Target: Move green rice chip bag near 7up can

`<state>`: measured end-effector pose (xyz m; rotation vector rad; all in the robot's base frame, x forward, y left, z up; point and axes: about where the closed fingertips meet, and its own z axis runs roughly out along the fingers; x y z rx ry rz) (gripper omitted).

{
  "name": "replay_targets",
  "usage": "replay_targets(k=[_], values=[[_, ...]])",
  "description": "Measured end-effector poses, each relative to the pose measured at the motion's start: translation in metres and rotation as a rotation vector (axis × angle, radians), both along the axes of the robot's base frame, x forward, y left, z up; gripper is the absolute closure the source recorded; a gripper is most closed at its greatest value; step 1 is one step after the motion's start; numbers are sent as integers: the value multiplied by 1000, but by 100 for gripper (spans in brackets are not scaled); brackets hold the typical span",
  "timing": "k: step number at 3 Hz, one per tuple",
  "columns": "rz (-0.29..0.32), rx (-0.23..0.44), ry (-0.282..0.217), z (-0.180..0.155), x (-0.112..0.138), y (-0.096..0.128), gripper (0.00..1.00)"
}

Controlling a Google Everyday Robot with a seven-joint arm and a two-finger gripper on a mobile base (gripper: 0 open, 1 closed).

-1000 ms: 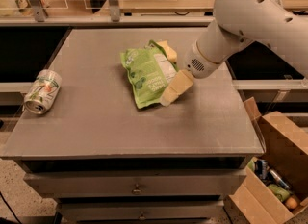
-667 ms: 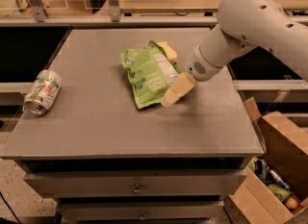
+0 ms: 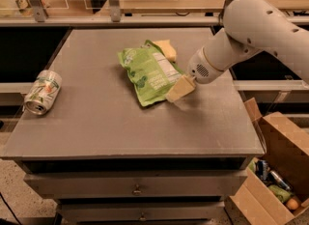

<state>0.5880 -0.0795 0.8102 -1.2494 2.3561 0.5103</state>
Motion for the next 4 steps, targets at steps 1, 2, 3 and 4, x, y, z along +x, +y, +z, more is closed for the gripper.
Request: replay_targets(k=[1, 2, 3, 4], values=[[0, 0, 0, 5, 0, 0, 64], [0, 0, 0, 11, 0, 0, 87], [0, 0, 0, 12, 0, 0, 100], [0, 0, 0, 12, 0, 0, 100]])
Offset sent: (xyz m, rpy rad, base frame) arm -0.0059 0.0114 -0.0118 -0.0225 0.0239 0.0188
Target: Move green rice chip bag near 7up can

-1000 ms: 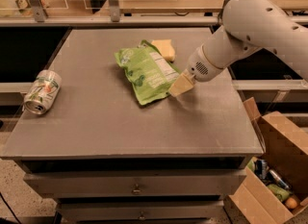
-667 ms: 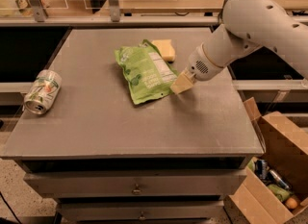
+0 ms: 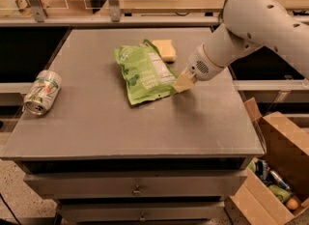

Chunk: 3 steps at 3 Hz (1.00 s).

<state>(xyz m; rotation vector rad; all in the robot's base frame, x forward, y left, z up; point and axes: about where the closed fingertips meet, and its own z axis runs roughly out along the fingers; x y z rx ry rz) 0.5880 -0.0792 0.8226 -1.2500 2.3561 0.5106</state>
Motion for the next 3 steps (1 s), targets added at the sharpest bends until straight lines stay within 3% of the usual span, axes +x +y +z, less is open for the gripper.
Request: replay_targets(k=[3], values=[[0, 0, 0, 0, 0, 0, 100]])
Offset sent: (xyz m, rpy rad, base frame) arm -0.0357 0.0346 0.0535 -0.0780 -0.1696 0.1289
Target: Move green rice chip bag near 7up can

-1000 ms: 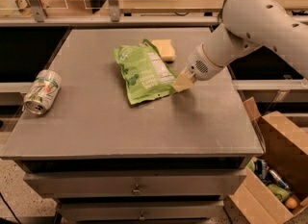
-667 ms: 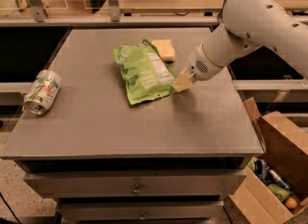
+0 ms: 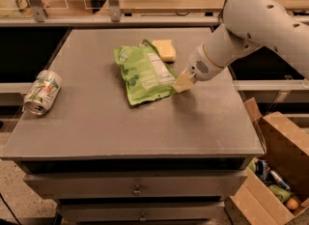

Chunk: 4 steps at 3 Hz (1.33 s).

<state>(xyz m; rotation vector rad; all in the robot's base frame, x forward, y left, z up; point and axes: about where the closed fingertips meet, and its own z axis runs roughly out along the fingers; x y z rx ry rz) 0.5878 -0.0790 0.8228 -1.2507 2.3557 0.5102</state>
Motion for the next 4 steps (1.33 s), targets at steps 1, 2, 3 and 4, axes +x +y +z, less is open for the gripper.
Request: replay_targets(k=[1, 2, 3, 4], values=[[0, 0, 0, 0, 0, 0, 100], [67, -66, -70, 29, -19, 20, 100], [199, -185, -202, 88, -55, 58, 100], [278, -262, -291, 131, -77, 82, 100]])
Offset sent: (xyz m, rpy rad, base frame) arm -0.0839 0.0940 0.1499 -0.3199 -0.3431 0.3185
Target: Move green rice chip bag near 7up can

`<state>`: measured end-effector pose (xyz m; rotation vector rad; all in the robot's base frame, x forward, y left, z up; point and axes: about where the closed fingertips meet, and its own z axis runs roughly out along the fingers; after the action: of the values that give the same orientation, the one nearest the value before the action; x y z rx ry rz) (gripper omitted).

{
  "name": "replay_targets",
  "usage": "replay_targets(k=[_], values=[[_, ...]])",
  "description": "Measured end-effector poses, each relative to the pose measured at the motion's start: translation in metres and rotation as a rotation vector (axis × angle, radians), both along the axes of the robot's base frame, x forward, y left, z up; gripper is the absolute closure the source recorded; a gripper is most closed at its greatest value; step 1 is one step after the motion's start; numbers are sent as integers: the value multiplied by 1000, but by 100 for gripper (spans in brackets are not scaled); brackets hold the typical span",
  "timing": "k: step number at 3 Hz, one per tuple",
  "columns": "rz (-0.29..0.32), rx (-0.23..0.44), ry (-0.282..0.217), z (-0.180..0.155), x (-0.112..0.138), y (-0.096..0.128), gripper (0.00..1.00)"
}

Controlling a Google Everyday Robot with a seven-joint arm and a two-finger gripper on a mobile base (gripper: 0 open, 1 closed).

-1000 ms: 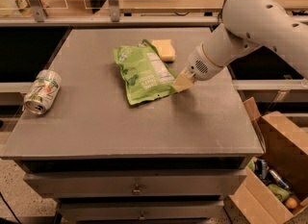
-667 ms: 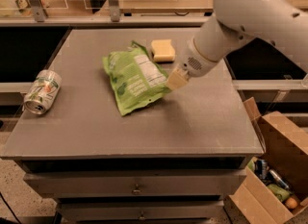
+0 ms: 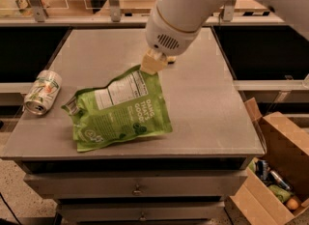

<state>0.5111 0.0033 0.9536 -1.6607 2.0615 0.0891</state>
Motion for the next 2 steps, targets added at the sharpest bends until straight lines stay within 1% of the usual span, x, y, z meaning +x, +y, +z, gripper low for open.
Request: replay_targets(k=[1, 2], values=[[18, -42, -33, 20, -3, 11, 100], [24, -64, -55, 30, -2, 22, 100]])
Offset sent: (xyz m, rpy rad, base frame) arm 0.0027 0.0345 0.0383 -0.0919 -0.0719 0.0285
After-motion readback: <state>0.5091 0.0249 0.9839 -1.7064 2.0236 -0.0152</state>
